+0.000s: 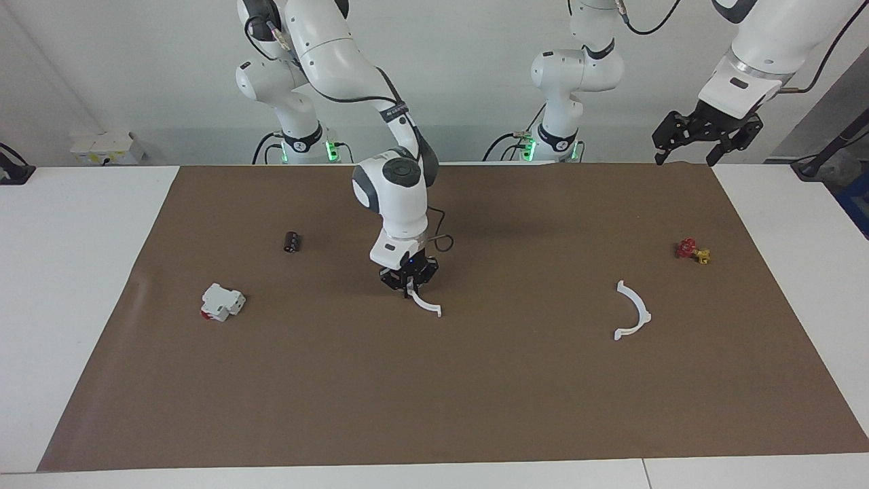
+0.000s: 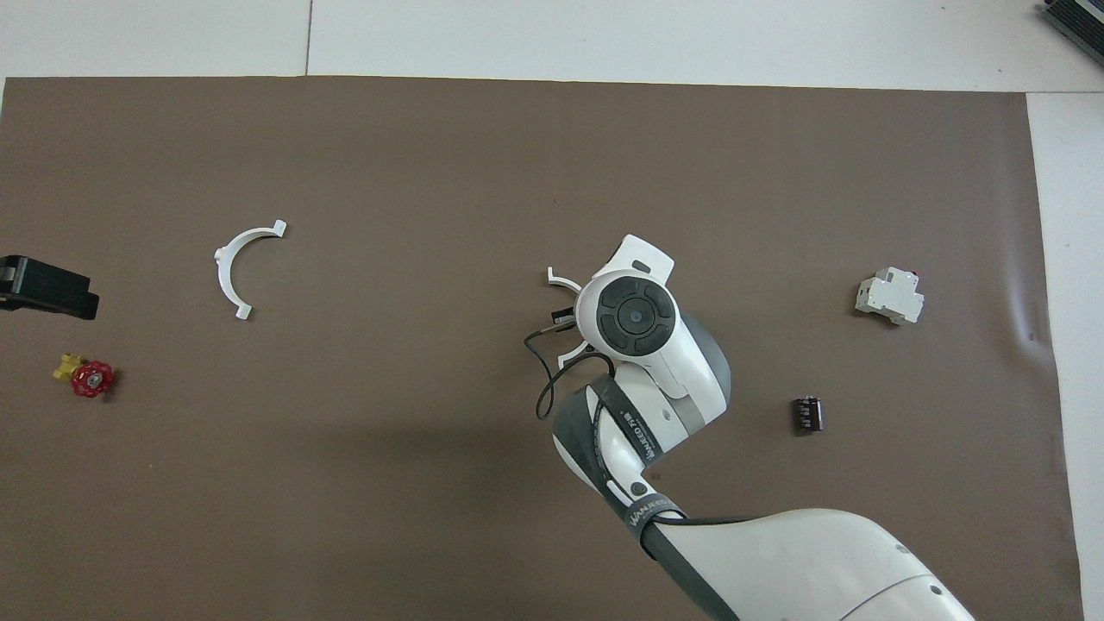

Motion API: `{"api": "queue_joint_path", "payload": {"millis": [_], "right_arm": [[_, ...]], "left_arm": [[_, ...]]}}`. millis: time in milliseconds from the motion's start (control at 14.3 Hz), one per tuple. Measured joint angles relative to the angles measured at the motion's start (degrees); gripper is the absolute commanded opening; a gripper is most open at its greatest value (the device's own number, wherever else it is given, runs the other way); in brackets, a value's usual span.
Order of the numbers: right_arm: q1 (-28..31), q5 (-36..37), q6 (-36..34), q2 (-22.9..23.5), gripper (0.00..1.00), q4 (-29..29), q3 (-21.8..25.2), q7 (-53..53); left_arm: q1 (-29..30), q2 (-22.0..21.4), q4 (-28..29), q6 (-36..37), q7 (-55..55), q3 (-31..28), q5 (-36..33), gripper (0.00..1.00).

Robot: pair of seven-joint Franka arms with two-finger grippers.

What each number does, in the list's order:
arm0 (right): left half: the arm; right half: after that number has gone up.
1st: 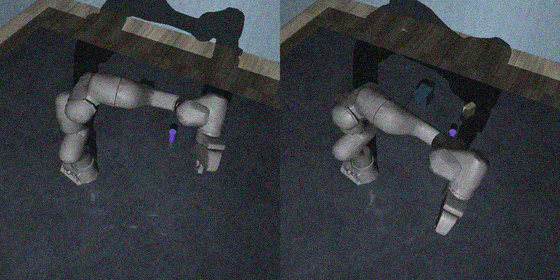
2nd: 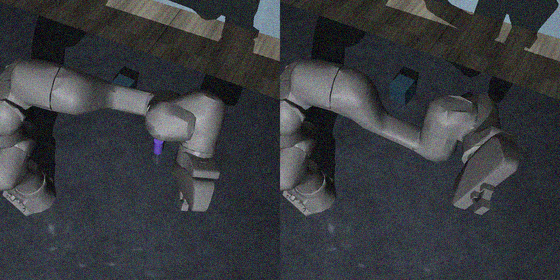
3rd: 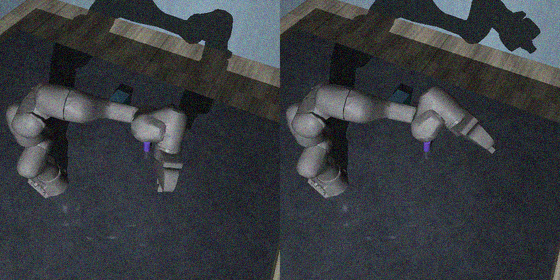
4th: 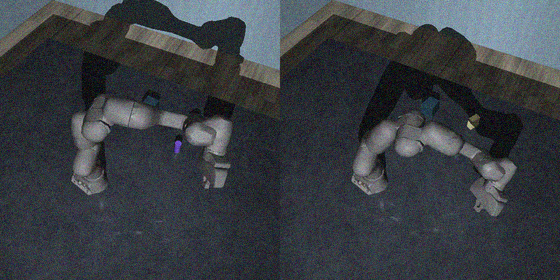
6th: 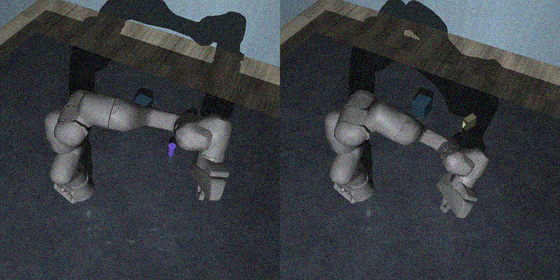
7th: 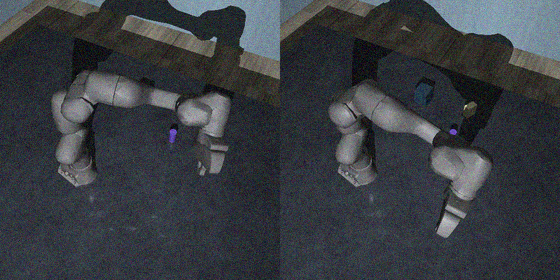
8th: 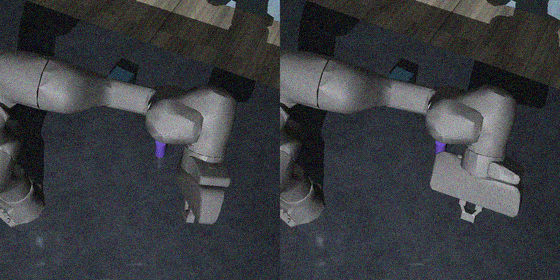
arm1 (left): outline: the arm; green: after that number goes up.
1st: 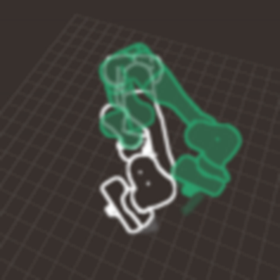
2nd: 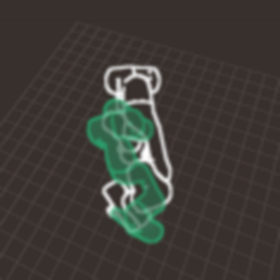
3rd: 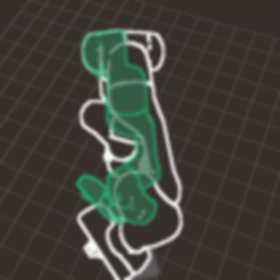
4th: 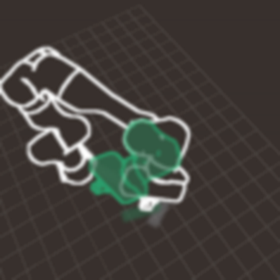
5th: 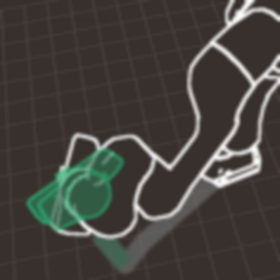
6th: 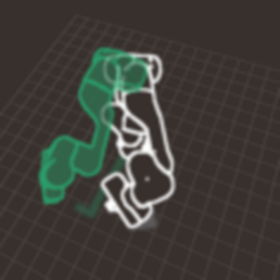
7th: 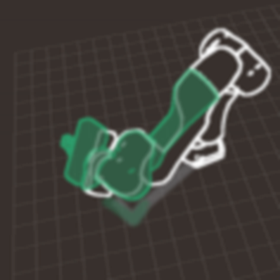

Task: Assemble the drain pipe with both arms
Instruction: 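Lower the clamp half onto the mat and open the right gripper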

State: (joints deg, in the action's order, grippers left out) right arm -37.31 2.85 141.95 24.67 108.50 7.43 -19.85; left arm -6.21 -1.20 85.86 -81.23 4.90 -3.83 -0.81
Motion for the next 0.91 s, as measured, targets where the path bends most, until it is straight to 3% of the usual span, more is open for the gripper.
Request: {"api": "queue_joint_path", "payload": {"millis": [909], "right_arm": [[-1.0,0.0,0.2,0.0,0.0,0.0,-0.1,-4.5]], "left_arm": [[0.0,0.0,0.0,0.0,0.0,0.0,0.0,1.0]]}}
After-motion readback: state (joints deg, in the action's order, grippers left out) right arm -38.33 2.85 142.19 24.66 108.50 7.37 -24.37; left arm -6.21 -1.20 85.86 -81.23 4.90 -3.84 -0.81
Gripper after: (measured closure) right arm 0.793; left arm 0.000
